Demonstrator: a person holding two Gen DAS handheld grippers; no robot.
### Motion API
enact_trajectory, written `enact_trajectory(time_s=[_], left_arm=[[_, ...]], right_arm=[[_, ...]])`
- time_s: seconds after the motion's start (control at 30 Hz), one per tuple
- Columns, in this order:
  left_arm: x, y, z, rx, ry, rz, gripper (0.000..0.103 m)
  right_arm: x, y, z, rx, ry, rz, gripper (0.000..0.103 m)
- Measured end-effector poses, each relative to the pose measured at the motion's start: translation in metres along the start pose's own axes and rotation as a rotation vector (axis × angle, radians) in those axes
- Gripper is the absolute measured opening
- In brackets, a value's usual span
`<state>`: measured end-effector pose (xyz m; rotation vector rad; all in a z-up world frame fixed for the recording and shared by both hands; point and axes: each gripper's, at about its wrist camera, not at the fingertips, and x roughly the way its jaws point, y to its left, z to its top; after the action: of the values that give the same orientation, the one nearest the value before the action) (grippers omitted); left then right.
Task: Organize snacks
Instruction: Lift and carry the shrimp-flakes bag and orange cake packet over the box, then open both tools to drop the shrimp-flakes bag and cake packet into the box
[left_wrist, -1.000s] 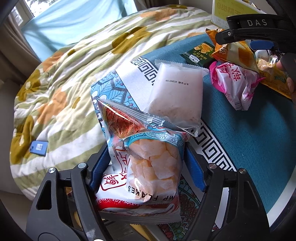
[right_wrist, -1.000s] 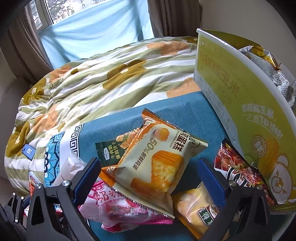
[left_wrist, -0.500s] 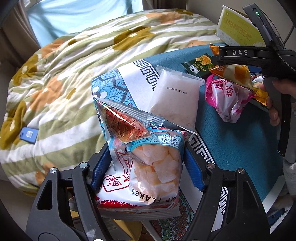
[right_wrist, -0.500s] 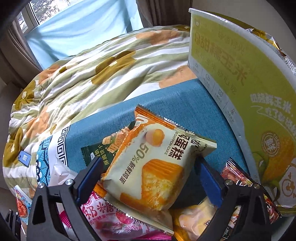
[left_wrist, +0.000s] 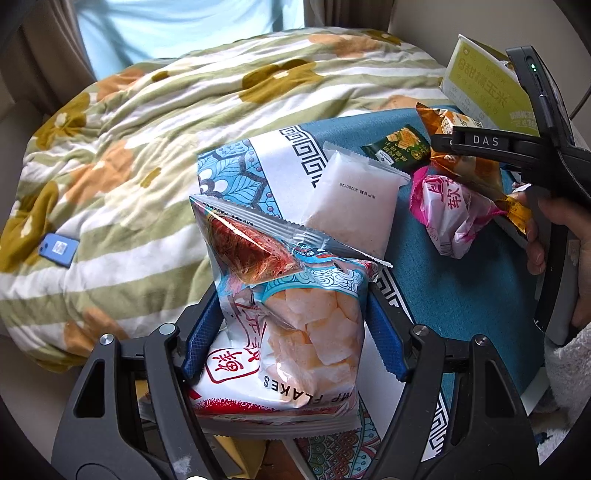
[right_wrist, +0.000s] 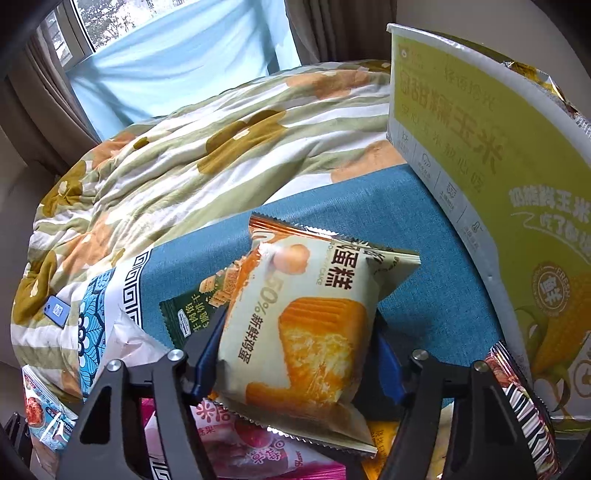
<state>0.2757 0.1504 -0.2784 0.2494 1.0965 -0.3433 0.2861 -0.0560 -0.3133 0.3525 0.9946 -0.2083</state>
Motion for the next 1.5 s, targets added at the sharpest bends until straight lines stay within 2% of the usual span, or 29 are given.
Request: enact_trajectory(time_s=[0.17,0.33,0.53,0.7,0.9,1.07,1.3,1.5], left_arm=[[-0.010,-0.003,0.003,-0.015,-0.014,0.001,0.070],[-0.036,-0.012,0.012,-0.021,-0.058,0.008,0.070],[-0.082,-0.031,0.035,-0.054,-0.133,0.012,0.070],[-0.123,-0.062,0.063,-0.093,-0.206,0.007,0.070],[-0.164,-0.128,0.101,-0.108,-0.303,-0.040,0.070],[-0.173,-0.201,0.134,-0.094,-0.352,-0.114,0.070],[-0.138,-0.301,0.162,-0.088,-0.317,-0.197,0.070],[-0.099,-0.358,0.174,-0.106,-0.261,-0.250,0.070]], right_arm=[[-0.016,-0.004,0.002,-0.005,-0.037,0.025,0.062],[-0.045,-0.003,0.012,-0.027,-0.083,0.057,0.062],[-0.102,-0.007,0.019,-0.050,-0.129,0.122,0.062],[-0.160,-0.028,0.024,-0.068,-0.173,0.188,0.062],[-0.217,-0.083,0.037,-0.106,-0.213,0.210,0.062],[-0.248,-0.146,0.051,-0.122,-0.260,0.192,0.062],[-0.261,-0.225,0.067,-0.121,-0.287,0.182,0.062],[-0.251,-0.270,0.078,-0.133,-0.260,0.178,0.062]])
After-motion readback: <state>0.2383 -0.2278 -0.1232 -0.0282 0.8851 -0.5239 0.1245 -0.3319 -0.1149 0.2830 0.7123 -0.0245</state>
